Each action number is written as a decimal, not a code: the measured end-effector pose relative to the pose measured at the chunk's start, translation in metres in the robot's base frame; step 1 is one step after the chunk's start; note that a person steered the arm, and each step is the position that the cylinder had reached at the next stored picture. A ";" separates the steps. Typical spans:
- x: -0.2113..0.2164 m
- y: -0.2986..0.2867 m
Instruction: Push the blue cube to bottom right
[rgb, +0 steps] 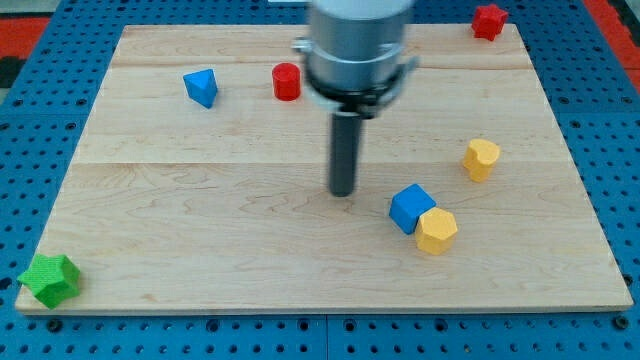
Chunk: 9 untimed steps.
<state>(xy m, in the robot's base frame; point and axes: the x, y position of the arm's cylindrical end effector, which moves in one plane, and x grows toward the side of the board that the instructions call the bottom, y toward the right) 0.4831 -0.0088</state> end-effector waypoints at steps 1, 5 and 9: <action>0.019 -0.018; 0.035 0.072; 0.014 0.043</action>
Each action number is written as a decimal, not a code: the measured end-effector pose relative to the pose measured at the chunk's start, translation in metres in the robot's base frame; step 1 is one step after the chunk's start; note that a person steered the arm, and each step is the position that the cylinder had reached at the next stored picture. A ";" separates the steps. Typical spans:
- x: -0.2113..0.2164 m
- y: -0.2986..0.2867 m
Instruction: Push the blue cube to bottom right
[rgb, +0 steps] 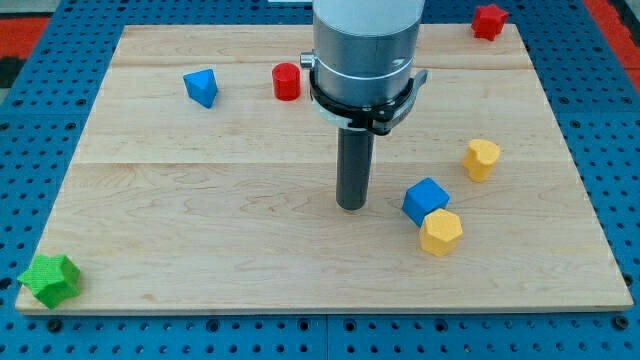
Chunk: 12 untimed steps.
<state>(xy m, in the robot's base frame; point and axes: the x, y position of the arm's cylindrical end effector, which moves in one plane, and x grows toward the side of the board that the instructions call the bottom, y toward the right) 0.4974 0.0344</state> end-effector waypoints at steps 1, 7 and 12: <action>0.000 0.031; 0.027 0.141; 0.055 0.202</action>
